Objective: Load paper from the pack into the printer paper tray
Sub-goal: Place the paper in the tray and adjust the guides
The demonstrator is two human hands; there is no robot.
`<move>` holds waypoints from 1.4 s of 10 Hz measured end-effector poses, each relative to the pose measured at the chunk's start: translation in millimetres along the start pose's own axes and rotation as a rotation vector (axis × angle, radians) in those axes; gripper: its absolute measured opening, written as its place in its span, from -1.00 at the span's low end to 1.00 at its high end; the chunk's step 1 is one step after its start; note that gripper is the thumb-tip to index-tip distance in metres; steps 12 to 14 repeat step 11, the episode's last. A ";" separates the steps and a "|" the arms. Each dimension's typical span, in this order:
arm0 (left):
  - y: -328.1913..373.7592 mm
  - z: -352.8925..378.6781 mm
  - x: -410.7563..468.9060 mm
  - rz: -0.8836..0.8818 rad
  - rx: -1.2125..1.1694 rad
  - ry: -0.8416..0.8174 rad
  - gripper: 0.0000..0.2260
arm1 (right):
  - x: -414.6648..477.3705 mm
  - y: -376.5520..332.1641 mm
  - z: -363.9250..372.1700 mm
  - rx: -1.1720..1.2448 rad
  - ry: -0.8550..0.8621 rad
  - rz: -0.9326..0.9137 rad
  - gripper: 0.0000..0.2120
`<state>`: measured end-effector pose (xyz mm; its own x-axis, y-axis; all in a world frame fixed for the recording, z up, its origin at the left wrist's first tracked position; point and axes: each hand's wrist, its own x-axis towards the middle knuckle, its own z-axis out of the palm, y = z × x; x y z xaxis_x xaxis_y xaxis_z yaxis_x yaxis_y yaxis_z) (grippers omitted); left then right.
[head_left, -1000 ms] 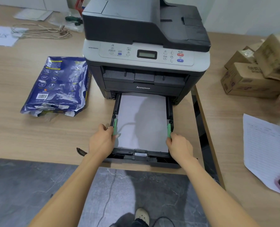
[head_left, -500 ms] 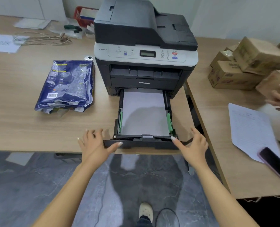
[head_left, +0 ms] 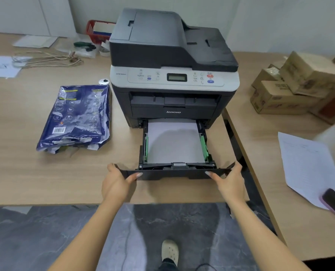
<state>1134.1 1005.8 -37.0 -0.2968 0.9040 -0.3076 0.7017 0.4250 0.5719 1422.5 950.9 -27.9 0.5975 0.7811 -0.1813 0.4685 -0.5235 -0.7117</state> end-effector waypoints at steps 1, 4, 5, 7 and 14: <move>18.0 2.8 32.6 -0.030 -0.044 0.010 -0.34 | 34.3 -15.9 9.7 0.016 -0.007 -0.016 -0.06; 69.4 14.0 116.7 -0.033 -0.097 0.049 -0.47 | 123.3 -62.5 34.3 0.073 0.020 0.041 -0.38; 84.3 17.9 138.9 -0.005 -0.096 0.061 -0.46 | 146.3 -74.3 40.7 0.080 -0.009 0.038 -0.46; 100.7 20.4 157.4 0.044 -0.204 0.103 -0.43 | 174.6 -70.7 53.6 0.098 0.010 0.013 -0.42; 94.1 32.1 172.5 0.018 -0.200 -0.011 -0.34 | 186.2 -69.5 64.0 0.093 0.034 0.004 -0.34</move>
